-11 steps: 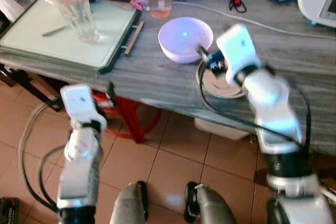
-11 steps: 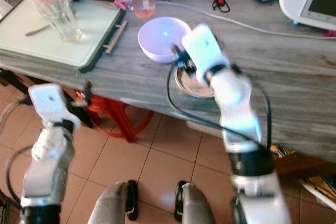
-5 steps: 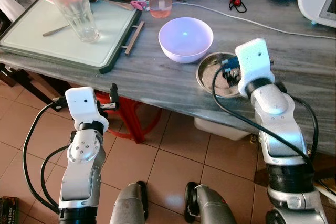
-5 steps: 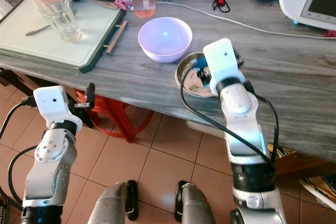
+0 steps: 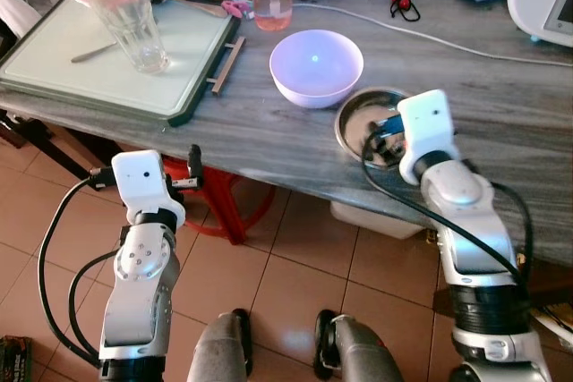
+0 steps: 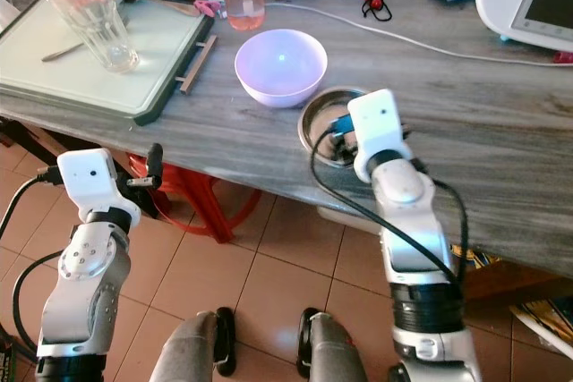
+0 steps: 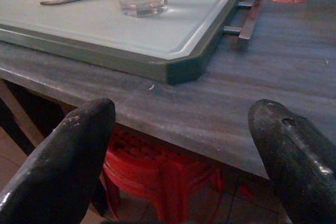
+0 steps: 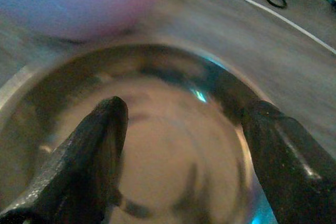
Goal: Setting the table
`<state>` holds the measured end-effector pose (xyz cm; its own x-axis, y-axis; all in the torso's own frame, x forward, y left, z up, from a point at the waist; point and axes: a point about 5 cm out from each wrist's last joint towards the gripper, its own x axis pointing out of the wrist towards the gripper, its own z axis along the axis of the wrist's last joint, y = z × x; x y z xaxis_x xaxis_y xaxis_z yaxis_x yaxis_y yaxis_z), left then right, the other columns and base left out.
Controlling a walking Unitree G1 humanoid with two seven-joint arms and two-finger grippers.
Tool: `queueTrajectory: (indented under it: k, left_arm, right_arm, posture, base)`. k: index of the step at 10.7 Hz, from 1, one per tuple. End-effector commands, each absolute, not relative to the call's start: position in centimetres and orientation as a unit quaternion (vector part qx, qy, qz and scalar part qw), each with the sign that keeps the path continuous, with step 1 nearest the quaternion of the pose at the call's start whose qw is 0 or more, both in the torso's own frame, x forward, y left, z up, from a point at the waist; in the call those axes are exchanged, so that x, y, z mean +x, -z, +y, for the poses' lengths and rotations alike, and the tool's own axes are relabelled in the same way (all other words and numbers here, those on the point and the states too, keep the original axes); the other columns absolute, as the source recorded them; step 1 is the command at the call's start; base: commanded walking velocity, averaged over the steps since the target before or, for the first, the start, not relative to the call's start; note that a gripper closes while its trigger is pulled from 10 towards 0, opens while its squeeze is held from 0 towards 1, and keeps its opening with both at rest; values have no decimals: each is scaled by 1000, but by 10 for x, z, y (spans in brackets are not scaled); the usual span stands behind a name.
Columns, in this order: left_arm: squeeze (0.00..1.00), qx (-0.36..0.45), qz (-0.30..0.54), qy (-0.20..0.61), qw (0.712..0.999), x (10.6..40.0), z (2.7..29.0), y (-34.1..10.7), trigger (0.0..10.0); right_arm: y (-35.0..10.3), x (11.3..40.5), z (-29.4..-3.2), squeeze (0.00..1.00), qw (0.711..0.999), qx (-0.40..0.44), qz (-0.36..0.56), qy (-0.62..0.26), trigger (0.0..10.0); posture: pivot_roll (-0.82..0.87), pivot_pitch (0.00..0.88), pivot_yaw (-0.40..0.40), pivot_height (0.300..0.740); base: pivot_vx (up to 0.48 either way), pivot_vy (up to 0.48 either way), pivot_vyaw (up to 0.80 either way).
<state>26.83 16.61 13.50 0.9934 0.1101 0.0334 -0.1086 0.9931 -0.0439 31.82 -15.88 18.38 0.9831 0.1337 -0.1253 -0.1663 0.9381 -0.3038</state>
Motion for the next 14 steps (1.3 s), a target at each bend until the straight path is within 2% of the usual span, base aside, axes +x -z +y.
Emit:
queueTrajectory:
  k: [1,7,14]
  left_arm:
    - [0,-16,-15,-51,998,266,168,-135,10000]
    - [0,-18,-11,-49,999,267,166,-134,10000]
    - [0,-21,-4,-60,998,267,164,-130,10000]
  right_arm:
    - [-183,320,-151,0,982,-151,60,-98,10000]
    - [-178,316,-123,0,973,-96,93,-188,10000]
    - [-194,312,-121,0,976,-88,72,-187,10000]
  posture:
    - [37,195,66,740]
    - [36,198,60,740]
    - [28,176,48,740]
  base:
    - [0,0,0]
    - [0,0,0]
    - [0,0,0]
